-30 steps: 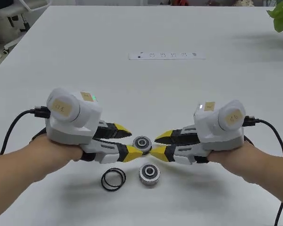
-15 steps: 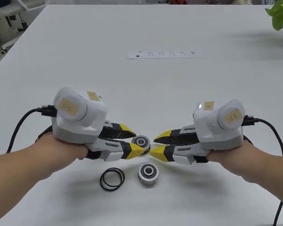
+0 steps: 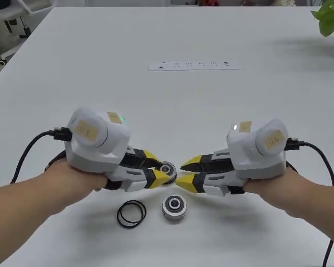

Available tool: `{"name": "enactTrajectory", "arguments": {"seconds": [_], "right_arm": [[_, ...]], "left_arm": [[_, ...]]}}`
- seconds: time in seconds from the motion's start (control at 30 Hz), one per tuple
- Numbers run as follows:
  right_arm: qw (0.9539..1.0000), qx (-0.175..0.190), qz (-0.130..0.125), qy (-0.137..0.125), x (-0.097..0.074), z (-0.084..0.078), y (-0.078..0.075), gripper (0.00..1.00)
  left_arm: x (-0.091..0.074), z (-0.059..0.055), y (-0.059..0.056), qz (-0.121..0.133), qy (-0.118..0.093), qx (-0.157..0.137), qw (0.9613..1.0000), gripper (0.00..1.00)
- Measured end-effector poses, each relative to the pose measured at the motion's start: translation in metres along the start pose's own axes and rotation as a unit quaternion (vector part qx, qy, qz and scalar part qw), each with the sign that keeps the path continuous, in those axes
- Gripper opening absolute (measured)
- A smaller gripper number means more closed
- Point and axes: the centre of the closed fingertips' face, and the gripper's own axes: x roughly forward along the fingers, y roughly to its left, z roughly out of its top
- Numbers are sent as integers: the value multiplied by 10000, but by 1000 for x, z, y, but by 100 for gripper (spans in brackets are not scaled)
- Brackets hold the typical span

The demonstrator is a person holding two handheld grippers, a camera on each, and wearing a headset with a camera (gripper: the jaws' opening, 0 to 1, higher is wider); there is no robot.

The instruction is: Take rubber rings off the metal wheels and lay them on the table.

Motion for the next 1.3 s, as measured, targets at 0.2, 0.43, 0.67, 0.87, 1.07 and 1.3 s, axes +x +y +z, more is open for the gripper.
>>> {"name": "enactTrajectory", "arguments": {"seconds": [0.2,0.43,0.67,0.87,1.07,1.3], "right_arm": [[10000,2,8,2,1,0,2,18],[10000,55,7,-25,3,2,2,18],[10000,85,8,6,6,0,1,17],[9999,169,15,-21,8,-1,-1,17],[9997,209,97,-30,9,-2,2,15],[9995,297,94,-57,8,-2,2,14]], "left_arm": [[0,1,2,78,-27,20,10000,16],[1,1,3,161,-43,152,9997,14],[4,2,3,159,-80,163,9997,14],[5,1,4,180,-134,128,9997,14],[5,1,3,216,-154,127,9996,14],[6,1,4,273,-155,95,9995,13]]}}
